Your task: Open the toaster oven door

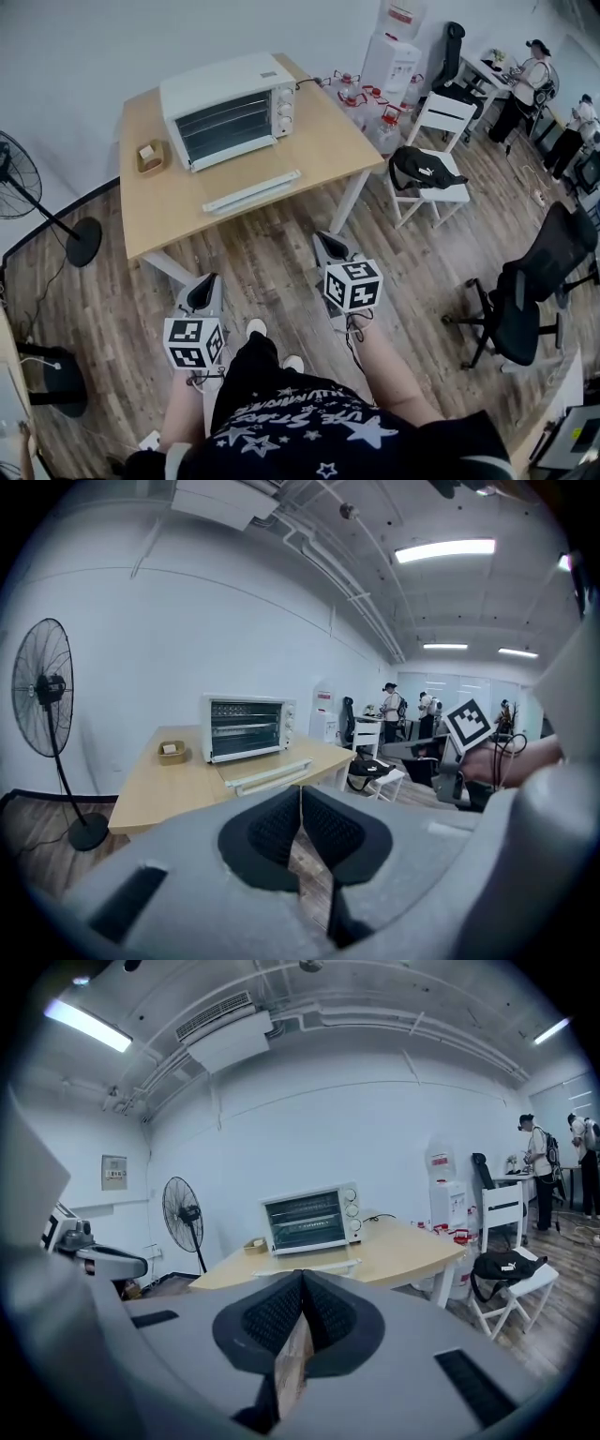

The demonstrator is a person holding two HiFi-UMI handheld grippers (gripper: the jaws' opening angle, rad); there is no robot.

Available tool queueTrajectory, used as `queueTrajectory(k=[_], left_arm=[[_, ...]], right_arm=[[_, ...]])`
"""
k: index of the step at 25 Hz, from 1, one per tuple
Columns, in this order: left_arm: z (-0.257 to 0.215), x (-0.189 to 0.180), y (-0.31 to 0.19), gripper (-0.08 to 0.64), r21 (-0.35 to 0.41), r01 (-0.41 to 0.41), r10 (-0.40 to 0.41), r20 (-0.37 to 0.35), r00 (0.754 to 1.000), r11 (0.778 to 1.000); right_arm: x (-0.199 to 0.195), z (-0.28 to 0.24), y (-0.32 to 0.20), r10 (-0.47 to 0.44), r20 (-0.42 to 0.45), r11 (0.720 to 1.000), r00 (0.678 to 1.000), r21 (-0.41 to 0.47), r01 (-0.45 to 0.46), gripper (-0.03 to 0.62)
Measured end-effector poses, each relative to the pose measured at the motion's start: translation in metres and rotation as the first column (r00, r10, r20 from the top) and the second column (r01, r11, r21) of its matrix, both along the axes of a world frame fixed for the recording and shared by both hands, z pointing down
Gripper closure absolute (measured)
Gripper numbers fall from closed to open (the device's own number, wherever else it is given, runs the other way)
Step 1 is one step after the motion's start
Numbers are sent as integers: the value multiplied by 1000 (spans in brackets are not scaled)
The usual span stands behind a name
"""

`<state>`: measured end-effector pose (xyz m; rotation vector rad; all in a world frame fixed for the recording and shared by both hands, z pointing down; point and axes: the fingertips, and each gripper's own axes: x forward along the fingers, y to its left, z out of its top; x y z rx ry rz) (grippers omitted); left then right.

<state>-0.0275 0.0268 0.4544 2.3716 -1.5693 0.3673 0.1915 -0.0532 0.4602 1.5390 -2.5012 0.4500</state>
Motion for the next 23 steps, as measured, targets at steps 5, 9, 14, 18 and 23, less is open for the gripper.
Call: queueTrajectory(k=[5,9,14,18,23], left_arm=[[2,3,12,537,-5,-9,9,10,1000,1000],[4,4,20,537,-12,-36,36,7,999,999],[8,-26,36,537,-26,-30,30,3,1000,999],[5,-74,48,537,-26,-6,6,2,1000,1000],[-1,-140,54,537,-22,16,-16,-2,1000,1000]], right_arm=[[3,0,20,-13,9,1000,1000,-3,13,589],[-2,4,25,-12,10,1000,1000,-18,12,589],[-38,0,32,-43,-5,999,999,-19,43,589],[-87,-10,40,-75,-10,997,997,-2,75,589],[-157,-14,48,-103,2,995,995,0,103,589]])
